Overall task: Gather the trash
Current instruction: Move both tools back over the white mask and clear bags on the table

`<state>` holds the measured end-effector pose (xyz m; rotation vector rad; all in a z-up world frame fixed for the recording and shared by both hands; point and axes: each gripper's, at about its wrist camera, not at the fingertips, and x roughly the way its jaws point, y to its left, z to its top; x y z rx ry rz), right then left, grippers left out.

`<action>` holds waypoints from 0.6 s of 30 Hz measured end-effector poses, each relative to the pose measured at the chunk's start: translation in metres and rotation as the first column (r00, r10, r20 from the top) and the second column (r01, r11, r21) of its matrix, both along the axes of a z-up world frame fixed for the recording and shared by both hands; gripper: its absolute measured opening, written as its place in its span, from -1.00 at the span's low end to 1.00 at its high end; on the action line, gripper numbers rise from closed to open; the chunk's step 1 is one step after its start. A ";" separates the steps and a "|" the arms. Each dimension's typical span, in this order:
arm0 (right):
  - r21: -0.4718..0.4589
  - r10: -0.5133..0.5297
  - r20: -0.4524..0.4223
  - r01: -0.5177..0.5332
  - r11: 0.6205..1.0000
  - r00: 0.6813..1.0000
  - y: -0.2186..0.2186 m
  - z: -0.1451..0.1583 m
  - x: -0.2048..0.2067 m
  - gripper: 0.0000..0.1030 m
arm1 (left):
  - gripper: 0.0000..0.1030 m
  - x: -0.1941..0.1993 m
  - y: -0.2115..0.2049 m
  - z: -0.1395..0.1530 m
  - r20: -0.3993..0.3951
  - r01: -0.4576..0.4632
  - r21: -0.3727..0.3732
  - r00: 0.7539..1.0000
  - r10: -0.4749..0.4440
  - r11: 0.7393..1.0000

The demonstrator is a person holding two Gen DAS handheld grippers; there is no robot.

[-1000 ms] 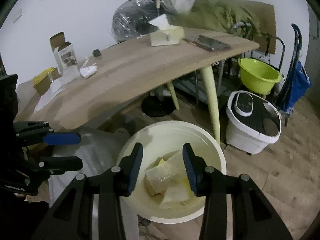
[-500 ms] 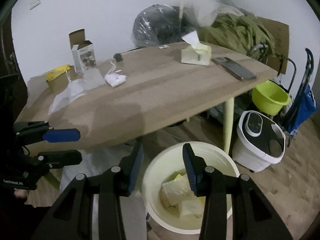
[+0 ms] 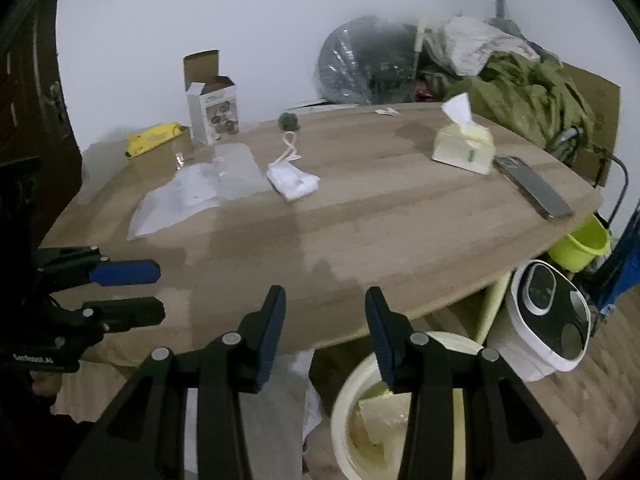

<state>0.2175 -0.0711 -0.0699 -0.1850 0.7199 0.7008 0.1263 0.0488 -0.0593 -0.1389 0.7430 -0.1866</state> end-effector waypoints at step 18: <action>0.018 0.146 -0.046 -0.145 0.989 0.988 0.087 -0.003 0.046 -0.24 | -0.17 -0.002 0.080 0.000 -0.073 -0.209 0.012 0.975 0.209 0.978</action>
